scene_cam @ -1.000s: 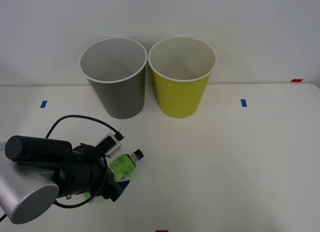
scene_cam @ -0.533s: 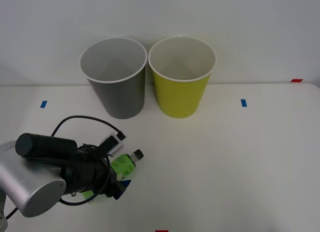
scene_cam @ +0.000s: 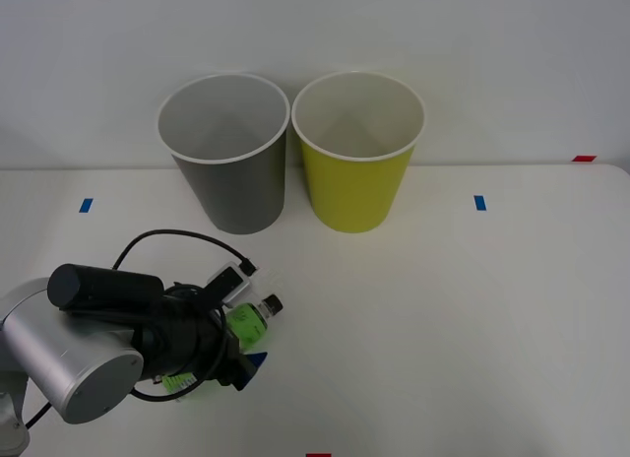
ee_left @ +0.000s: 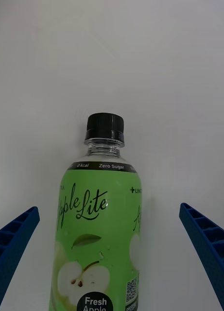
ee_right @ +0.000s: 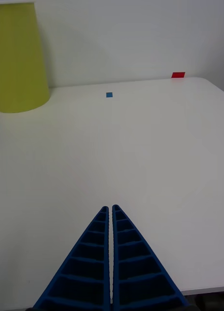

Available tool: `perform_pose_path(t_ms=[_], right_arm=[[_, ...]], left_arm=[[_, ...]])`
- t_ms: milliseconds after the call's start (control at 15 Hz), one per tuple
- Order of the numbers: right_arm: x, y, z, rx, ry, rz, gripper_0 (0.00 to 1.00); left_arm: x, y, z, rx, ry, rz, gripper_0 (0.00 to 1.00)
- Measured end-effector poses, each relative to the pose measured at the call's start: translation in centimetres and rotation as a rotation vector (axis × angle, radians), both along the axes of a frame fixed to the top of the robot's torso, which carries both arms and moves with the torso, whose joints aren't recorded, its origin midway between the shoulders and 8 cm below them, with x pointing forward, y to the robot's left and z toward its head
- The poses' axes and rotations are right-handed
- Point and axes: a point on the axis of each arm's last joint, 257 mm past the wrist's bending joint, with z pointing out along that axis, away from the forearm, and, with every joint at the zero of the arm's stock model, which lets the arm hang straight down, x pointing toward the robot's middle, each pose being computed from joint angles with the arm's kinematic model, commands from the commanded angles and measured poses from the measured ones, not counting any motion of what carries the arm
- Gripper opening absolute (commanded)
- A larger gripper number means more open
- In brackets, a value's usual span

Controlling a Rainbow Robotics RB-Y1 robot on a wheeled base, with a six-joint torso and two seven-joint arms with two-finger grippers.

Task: Put cans in the gray bin and PET bottles in the light green bin.

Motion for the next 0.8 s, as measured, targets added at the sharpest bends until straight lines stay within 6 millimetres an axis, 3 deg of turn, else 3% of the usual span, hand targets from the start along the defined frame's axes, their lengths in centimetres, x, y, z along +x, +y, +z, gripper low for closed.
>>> perform_pose_path(t_ms=[467, 800], right_arm=[[0.0, 0.0, 0.0, 0.000, 0.000, 0.000, 0.00], [0.0, 0.0, 0.0, 0.000, 0.000, 0.000, 0.00]], left_arm=[[1.2, 0.0, -1.6, -0.021, 0.002, 0.018, 1.00], [0.5, -0.7, -2.2, -0.016, 0.013, -0.008, 1.00]])
